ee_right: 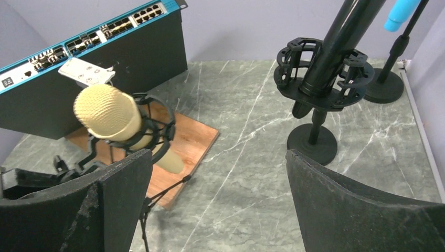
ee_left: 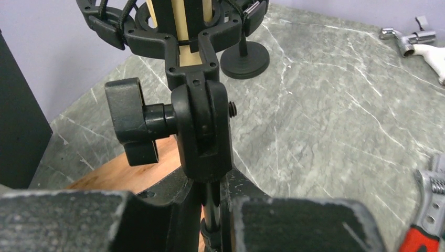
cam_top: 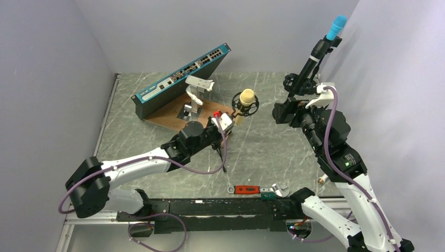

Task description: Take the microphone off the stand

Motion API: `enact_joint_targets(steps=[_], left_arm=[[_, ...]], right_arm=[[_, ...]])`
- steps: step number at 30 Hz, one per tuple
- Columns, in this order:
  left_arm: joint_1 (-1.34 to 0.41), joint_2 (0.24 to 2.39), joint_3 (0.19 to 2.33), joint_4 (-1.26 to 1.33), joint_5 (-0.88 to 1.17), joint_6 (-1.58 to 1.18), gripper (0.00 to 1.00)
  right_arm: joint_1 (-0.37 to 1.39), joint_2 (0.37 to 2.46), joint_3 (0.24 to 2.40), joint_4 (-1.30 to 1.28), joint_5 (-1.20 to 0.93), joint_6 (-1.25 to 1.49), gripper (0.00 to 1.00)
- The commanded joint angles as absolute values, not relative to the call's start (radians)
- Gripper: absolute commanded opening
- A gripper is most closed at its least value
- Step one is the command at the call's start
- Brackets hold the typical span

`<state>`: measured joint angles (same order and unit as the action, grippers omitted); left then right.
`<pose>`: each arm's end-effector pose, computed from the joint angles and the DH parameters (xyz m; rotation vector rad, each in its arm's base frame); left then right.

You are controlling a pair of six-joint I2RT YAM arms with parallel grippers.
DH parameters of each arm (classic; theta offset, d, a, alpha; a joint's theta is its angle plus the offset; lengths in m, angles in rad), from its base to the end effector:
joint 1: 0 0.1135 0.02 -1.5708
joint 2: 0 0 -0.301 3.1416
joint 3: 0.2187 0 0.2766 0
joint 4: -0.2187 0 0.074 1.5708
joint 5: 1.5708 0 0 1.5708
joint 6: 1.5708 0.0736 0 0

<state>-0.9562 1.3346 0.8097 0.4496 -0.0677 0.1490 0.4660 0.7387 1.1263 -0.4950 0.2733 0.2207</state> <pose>0.2118 -0.2915 0.3117 0.8344 1.4533 -0.5579 0.1597 0.0581 0.4583 0.0004 1.6823 0.2885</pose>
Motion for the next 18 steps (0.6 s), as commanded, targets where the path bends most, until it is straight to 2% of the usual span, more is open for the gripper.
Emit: enact_joint_targets(steps=[1,18], left_arm=[[-0.939,1.206,0.752,0.531,-0.011,0.126,0.0],[-0.864,0.84,0.483,0.407,0.142,0.026,0.0]], right_arm=[[0.464,0.759,1.158,-0.457,0.246,0.229,1.0],[0.464,0.949,1.245,-0.457,-0.008,0.26,1.0]])
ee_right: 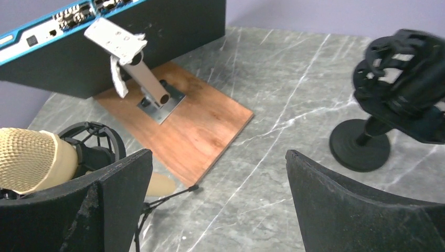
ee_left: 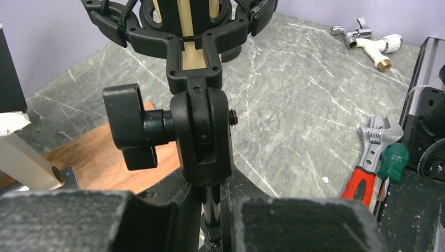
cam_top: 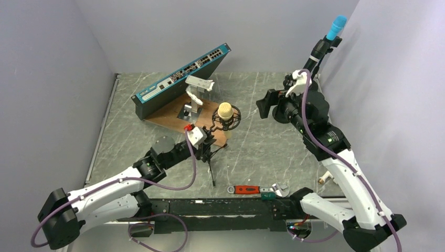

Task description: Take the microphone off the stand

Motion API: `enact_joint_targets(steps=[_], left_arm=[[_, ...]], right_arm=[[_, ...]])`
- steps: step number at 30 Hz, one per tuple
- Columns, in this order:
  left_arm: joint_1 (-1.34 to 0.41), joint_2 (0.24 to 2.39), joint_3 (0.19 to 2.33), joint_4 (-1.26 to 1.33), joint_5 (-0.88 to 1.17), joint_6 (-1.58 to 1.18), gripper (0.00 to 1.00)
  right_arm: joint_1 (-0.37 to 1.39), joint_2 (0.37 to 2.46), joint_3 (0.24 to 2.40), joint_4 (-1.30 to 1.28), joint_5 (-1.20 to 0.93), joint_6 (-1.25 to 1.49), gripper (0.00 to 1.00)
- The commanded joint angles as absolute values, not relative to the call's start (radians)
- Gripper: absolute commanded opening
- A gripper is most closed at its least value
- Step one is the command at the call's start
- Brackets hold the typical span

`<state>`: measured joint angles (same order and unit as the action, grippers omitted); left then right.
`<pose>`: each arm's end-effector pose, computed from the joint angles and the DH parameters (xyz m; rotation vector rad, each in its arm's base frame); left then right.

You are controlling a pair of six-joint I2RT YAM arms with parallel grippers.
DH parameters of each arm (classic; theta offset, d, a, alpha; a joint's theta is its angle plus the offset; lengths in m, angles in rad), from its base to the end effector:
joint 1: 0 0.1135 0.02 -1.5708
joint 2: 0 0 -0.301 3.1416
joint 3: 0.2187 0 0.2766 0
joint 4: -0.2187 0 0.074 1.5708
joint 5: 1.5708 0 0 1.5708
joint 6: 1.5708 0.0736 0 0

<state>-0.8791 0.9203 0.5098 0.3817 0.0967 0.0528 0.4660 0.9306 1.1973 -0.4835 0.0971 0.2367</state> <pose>0.1581 -0.2020 0.2961 0.8081 1.4348 -0.7146 0.2075 0.0964 0.4523 -0.1364 1.8007 0.4168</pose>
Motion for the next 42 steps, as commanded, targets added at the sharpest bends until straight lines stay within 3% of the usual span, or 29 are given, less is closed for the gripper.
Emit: enact_joint_targets(steps=[1,7,17,30,42], left_arm=[[-0.862,0.82,0.467,0.403,0.14,0.023,0.0],[-0.849,0.706,0.391,0.339,0.107,0.019,0.0],[-0.844,0.623,0.36,0.277,0.063,0.007,0.0],[-0.845,0.6,0.337,0.268,0.038,-0.046,0.0],[-0.845,0.606,0.33,0.278,0.036,-0.082,0.0]], right_arm=[[0.465,0.958,1.249,-0.455,-0.044,0.264,1.0],[0.559,1.014,1.261,-0.421,-0.167,0.256,1.0],[0.92,1.029,1.276,-0.338,0.103,0.078,1.0],[1.055,1.231,1.466,-0.342,0.303,0.033,0.96],[1.145,1.326,1.471,-0.313,0.438,0.009,0.92]])
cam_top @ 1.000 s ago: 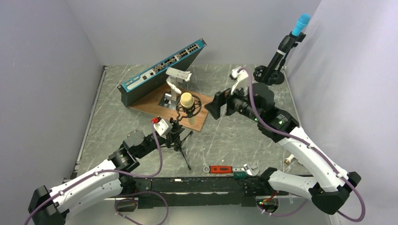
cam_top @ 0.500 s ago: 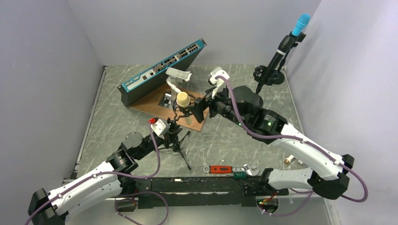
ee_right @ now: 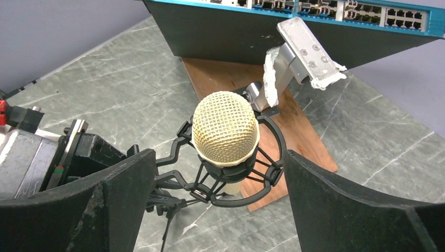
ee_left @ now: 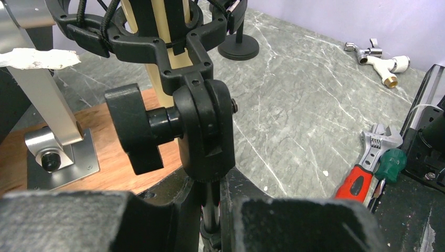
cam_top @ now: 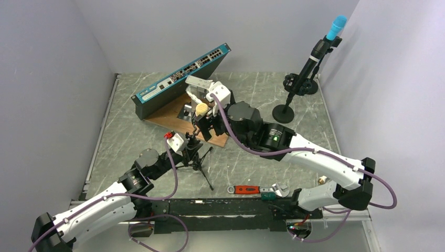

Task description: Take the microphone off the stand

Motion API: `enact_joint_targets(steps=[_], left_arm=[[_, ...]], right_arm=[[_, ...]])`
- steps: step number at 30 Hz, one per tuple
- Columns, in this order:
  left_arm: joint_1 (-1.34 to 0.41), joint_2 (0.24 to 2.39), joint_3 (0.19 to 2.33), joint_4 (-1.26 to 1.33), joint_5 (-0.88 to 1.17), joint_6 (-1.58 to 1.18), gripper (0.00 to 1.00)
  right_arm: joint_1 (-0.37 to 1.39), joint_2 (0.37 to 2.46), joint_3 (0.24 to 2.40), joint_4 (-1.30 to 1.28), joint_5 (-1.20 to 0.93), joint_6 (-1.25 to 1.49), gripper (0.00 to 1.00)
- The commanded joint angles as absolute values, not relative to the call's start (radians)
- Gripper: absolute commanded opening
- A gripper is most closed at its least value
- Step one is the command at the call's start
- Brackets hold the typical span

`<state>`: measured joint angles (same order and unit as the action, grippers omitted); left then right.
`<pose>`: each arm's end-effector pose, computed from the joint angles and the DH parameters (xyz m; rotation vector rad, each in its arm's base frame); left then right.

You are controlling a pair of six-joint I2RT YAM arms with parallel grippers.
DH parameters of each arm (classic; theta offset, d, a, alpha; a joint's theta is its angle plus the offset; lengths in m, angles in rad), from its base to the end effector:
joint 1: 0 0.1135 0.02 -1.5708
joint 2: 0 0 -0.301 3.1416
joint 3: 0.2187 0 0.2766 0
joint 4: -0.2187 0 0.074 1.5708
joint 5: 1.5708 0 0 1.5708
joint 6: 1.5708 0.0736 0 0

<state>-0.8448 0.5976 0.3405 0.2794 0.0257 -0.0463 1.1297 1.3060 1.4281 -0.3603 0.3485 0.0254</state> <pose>0.1281 -0.1472 0.2755 0.6389 1.4603 -0.7208 0.1683 0.2977 0.4627 -0.7346 1.6691 0.5090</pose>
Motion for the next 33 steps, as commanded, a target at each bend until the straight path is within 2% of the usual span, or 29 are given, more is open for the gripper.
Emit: enact_joint_targets(steps=[1,8,12,17,21,28,33], left_arm=[[-0.845,0.609,0.331,0.276,0.039,-0.084,0.0],[-0.846,0.602,0.335,0.258,0.039,-0.086,0.0],[-0.846,0.596,0.331,0.256,0.036,-0.087,0.0],[-0.846,0.599,0.326,0.259,0.04,-0.096,0.0],[-0.846,0.595,0.323,0.259,0.035,-0.098,0.0],[-0.845,0.591,0.321,0.25,0.03,-0.099,0.0],[-0.845,0.595,0.313,0.256,0.031,-0.108,0.0]], right_arm=[[1.146,1.334,1.475,-0.31,0.442,0.009,0.91],[1.146,1.378,1.485,-0.301,0.441,0.014,0.8],[1.146,1.393,1.484,-0.288,0.433,0.021,0.65],[1.145,1.413,1.502,-0.292,0.409,0.019,0.6],[1.146,1.424,1.53,-0.3,0.391,0.016,0.51],[1.15,1.428,1.592,-0.298,0.367,0.009,0.27],[1.154,1.426,1.677,-0.263,0.341,-0.016,0.25]])
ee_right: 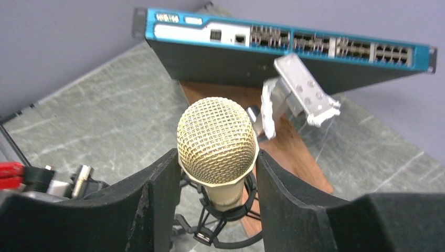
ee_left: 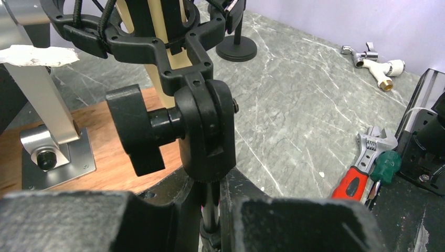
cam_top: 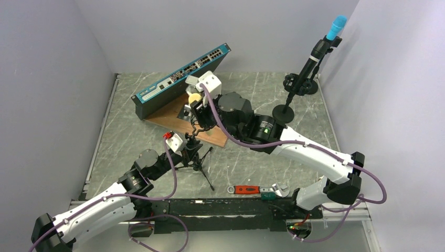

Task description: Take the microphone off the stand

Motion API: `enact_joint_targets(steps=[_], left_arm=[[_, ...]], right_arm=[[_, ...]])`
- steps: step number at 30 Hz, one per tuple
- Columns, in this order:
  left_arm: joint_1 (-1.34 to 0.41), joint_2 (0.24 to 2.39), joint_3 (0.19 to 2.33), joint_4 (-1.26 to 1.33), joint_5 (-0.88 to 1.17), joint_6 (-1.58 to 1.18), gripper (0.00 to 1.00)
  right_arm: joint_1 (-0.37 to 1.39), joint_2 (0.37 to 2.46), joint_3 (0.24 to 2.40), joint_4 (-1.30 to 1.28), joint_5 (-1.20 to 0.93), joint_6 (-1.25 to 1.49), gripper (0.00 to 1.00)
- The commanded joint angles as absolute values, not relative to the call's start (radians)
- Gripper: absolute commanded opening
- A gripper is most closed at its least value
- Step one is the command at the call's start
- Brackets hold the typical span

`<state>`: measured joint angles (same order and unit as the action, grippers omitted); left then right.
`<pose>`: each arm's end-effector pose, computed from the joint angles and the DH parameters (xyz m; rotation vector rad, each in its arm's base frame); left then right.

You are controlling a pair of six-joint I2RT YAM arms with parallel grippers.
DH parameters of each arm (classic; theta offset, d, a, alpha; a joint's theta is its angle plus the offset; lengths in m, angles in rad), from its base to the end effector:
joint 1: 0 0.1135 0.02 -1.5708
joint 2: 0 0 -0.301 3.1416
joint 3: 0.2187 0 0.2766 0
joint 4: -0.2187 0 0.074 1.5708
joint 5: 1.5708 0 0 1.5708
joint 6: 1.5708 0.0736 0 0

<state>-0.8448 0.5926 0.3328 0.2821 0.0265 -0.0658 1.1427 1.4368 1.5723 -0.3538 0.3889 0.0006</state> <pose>0.1275 -0.1465 0.2735 0.6260 1.4682 -0.7366 0.1823 0.3323 0.4770 -0.7236 1.6454 0.4768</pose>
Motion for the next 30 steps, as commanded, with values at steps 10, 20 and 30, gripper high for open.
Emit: enact_joint_targets(steps=[10,20,30], left_arm=[[-0.846,0.586,0.311,0.237,0.026,-0.112,0.0],[-0.845,0.581,0.304,0.238,0.004,-0.124,0.0],[-0.845,0.556,0.314,0.148,-0.206,-0.145,0.0]], right_arm=[[1.155,1.383,1.745,-0.035,0.302,-0.002,0.0],[1.155,1.277,1.681,0.141,0.395,-0.043,0.0],[1.155,1.078,1.403,0.395,0.724,-0.233,0.0]])
